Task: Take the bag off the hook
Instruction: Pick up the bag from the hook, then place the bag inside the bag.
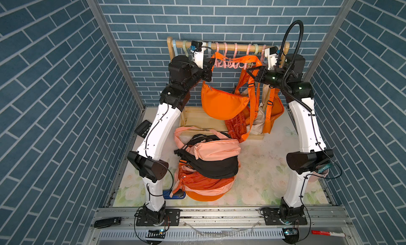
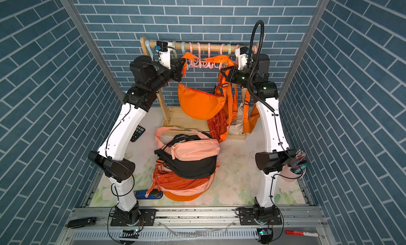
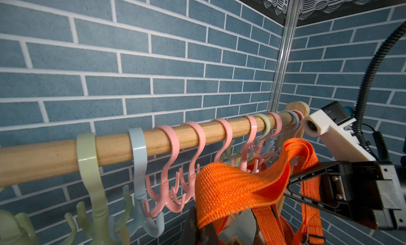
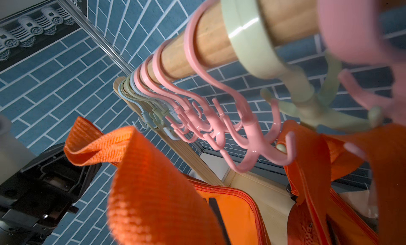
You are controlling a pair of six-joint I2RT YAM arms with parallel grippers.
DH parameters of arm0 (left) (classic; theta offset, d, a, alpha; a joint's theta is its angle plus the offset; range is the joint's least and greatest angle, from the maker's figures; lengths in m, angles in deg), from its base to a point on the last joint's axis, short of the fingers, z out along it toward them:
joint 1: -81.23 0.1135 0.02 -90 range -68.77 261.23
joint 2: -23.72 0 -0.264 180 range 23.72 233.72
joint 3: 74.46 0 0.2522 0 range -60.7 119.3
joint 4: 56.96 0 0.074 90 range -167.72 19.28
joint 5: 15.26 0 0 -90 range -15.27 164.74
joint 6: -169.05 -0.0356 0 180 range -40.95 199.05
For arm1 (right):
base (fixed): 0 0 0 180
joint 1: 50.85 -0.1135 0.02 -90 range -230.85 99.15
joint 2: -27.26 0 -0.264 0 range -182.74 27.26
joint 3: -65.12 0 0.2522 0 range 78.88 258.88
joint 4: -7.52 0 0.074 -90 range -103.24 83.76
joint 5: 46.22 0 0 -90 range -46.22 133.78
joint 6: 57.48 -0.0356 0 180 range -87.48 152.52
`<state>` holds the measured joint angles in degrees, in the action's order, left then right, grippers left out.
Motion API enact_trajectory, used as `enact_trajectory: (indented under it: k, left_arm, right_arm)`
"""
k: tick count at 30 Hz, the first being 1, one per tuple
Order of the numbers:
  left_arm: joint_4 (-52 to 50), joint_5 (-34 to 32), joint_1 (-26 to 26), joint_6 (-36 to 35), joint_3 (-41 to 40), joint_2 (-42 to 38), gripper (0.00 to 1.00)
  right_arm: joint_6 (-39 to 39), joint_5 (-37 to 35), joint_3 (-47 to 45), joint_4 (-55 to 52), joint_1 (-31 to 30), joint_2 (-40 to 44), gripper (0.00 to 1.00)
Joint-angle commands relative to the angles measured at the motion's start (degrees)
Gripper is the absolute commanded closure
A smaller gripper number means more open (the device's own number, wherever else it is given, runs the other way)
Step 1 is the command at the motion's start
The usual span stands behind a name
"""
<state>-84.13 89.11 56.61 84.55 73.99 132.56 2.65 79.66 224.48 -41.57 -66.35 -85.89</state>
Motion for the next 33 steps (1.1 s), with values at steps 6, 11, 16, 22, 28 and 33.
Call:
enact_trajectory:
  k: [6,11,16,22,28,33]
  left_arm:
    - [0.6,-0.8,0.2,-0.8,-6.5,-7.9,1.00]
    - [-0.4,-1.3,0.1,-1.0,-10.2,-11.9,1.00]
    - [-1.3,-1.8,0.2,-1.3,-14.2,-16.1,1.00]
    - [-3.7,-3.0,0.2,-2.3,-18.1,-20.7,1.00]
    - [-5.5,-4.4,0.1,-2.9,-22.7,-25.6,1.00]
    - [-7.1,-5.1,0.2,-2.7,-26.6,-30.6,1.00]
  right_arm:
    - [4.5,-0.4,-2.0,-1.5,-2.5,7.7,1.00]
    - [6.9,-1.5,-6.1,-2.1,-3.9,11.5,1.00]
    - [9.4,-3.0,-9.2,-3.3,-5.3,14.5,1.00]
    - [11.5,-4.0,-12.3,-4.0,-6.8,17.9,1.00]
    - [12.6,-5.0,-16.3,-3.4,-8.0,21.9,1.00]
    - [12.6,-5.7,-21.1,-1.5,-8.9,26.0,1.00]
